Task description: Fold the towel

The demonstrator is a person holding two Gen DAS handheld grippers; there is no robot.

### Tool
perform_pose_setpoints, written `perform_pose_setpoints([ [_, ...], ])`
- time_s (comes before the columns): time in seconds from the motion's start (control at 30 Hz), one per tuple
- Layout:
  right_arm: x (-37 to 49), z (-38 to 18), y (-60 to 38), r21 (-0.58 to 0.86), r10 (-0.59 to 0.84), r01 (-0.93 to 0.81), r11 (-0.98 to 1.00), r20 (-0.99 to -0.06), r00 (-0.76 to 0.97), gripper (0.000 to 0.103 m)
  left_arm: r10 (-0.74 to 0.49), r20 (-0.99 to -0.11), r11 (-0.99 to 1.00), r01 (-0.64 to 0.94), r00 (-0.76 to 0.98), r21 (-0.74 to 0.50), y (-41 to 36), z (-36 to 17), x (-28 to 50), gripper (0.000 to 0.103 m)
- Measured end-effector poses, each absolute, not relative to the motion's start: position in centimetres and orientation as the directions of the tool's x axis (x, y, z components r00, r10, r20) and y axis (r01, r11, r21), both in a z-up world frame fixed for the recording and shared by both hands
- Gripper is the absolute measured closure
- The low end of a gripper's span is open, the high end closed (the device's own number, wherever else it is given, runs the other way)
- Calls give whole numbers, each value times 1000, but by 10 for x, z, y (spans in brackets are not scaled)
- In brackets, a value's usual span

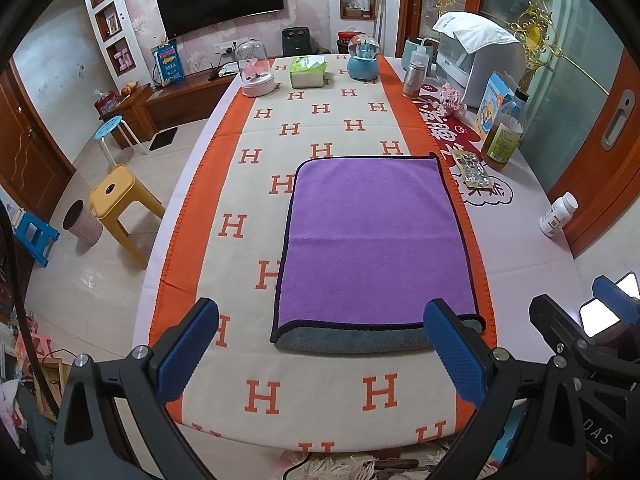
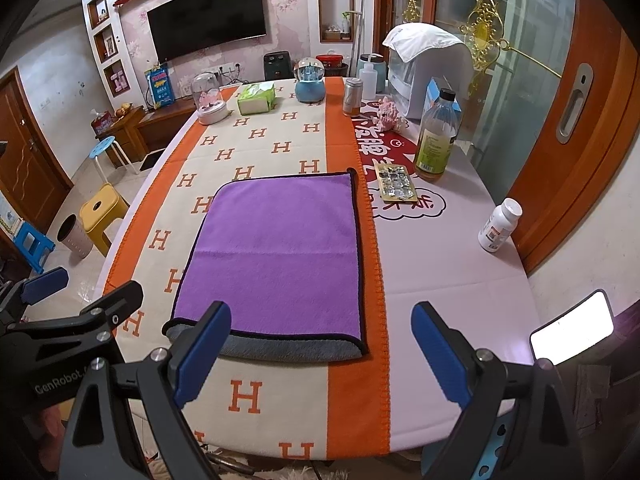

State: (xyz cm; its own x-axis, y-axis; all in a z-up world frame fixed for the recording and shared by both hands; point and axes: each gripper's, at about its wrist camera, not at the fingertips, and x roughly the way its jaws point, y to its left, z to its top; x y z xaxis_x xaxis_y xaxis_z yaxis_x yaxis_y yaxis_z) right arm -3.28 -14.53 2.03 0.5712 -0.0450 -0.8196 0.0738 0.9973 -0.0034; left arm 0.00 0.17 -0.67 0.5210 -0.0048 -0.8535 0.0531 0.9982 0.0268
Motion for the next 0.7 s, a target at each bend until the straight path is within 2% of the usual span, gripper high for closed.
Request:
perform_pose_setpoints([
  [0.7,-34,26,-148,3,-51,90,996,-807,589,11,-11,-849,998,62,529,26,-4,-1,3,1],
])
